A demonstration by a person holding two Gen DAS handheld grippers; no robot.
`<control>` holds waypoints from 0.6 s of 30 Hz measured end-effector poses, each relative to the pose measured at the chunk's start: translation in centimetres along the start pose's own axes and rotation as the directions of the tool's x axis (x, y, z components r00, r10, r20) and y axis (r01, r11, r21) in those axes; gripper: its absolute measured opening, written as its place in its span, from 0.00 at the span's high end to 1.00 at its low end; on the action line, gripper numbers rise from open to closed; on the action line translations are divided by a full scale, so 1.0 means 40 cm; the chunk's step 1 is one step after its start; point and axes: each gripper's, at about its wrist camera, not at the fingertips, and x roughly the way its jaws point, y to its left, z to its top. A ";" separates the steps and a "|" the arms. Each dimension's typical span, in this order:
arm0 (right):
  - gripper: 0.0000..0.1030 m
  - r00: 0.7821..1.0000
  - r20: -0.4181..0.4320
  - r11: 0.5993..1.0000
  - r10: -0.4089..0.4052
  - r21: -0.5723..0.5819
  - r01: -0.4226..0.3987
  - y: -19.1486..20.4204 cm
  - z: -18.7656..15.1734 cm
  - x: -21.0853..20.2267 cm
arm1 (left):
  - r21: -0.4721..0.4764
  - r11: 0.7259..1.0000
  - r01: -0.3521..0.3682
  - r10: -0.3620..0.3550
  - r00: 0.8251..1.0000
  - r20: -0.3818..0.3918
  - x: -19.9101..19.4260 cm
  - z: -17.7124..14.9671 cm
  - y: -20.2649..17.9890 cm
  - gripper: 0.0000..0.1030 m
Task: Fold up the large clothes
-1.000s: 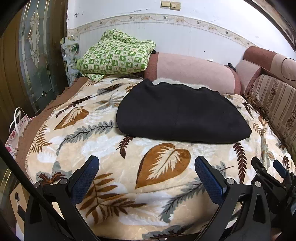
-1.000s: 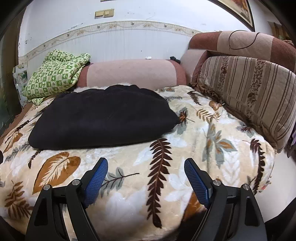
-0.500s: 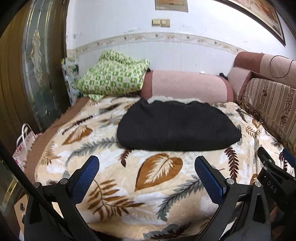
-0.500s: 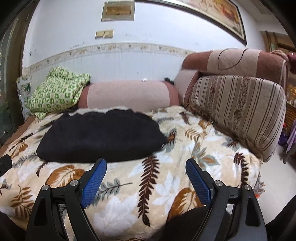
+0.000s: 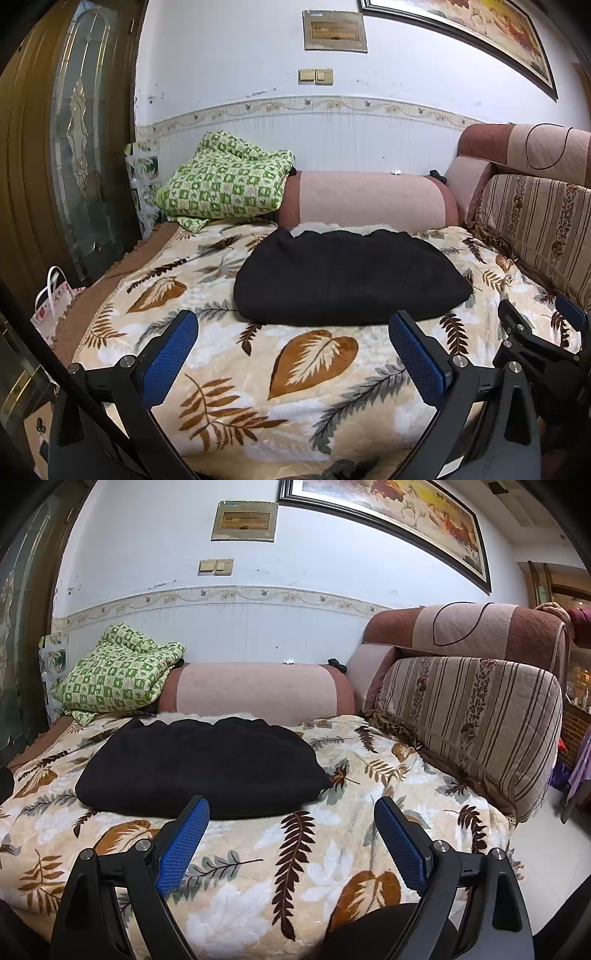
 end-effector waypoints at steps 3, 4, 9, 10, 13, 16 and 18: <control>0.09 1.000 -0.007 1.000 0.004 -0.003 -0.004 0.003 -0.003 0.009 | -0.003 1.000 0.002 -0.002 1.000 -0.020 0.018 -0.004 0.003 0.00; 0.09 1.000 -0.011 1.000 0.005 -0.005 -0.005 0.005 -0.005 0.013 | -0.005 1.000 0.003 -0.004 1.000 -0.028 0.024 -0.006 0.004 0.00; 0.09 0.999 -0.036 1.000 0.011 -0.023 -0.011 0.023 -0.013 0.038 | -0.021 1.000 0.016 -0.017 0.997 -0.073 0.062 -0.013 0.010 0.00; 0.09 0.999 -0.039 1.000 0.013 -0.026 -0.014 0.024 -0.016 0.041 | -0.028 0.999 0.019 -0.021 0.996 -0.084 0.071 -0.014 0.013 0.00; 0.09 0.998 -0.057 0.999 0.019 -0.034 -0.021 0.029 -0.020 0.058 | -0.037 0.999 0.024 -0.028 0.994 -0.103 0.090 -0.019 0.018 0.00; 0.09 0.997 -0.070 0.999 0.022 -0.035 -0.025 0.031 -0.022 0.071 | -0.036 0.999 0.027 -0.031 0.993 -0.112 0.106 -0.022 0.019 0.00; 0.09 0.997 -0.078 0.999 0.024 -0.035 -0.027 0.033 -0.022 0.080 | -0.032 0.999 0.033 -0.037 0.992 -0.119 0.117 -0.025 0.018 0.00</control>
